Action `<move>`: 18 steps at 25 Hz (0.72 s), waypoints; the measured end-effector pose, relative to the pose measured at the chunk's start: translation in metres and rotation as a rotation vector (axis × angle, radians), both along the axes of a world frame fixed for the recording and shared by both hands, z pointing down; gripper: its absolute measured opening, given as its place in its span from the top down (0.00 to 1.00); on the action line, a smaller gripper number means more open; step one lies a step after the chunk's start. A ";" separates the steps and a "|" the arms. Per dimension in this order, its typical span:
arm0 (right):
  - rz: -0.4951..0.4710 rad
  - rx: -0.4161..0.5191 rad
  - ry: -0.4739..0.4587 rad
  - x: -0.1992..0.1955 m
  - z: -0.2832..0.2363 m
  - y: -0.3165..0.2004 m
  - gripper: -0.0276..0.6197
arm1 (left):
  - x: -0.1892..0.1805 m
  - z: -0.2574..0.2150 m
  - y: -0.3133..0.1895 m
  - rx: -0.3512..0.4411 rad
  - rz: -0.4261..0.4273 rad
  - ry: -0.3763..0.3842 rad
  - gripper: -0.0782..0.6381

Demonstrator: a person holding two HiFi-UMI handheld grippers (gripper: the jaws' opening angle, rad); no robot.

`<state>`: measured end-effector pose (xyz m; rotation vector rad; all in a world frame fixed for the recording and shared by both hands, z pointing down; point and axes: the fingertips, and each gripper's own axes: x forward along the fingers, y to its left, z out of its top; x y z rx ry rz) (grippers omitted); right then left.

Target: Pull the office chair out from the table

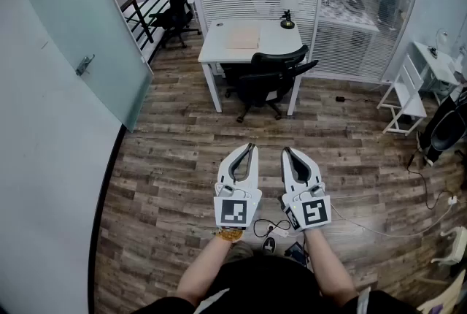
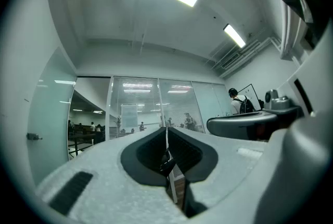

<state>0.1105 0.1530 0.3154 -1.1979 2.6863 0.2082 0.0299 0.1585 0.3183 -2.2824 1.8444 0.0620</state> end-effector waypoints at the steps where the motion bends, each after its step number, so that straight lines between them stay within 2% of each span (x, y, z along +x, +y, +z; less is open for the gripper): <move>1: -0.011 0.003 0.001 0.004 0.001 -0.003 0.95 | 0.006 0.001 -0.003 -0.001 0.001 -0.009 0.85; 5: -0.026 0.001 0.022 0.016 0.011 -0.020 0.95 | 0.025 0.001 -0.022 0.029 0.009 -0.071 0.85; 10: -0.023 -0.001 0.030 0.019 0.016 -0.050 0.95 | 0.029 0.012 -0.051 0.000 0.019 -0.023 0.85; 15: 0.005 -0.011 0.046 0.015 0.026 -0.096 0.95 | 0.025 0.016 -0.098 0.027 0.050 -0.035 0.85; 18: 0.022 -0.023 0.055 0.006 0.031 -0.127 0.95 | 0.015 0.023 -0.130 0.000 0.059 -0.011 0.85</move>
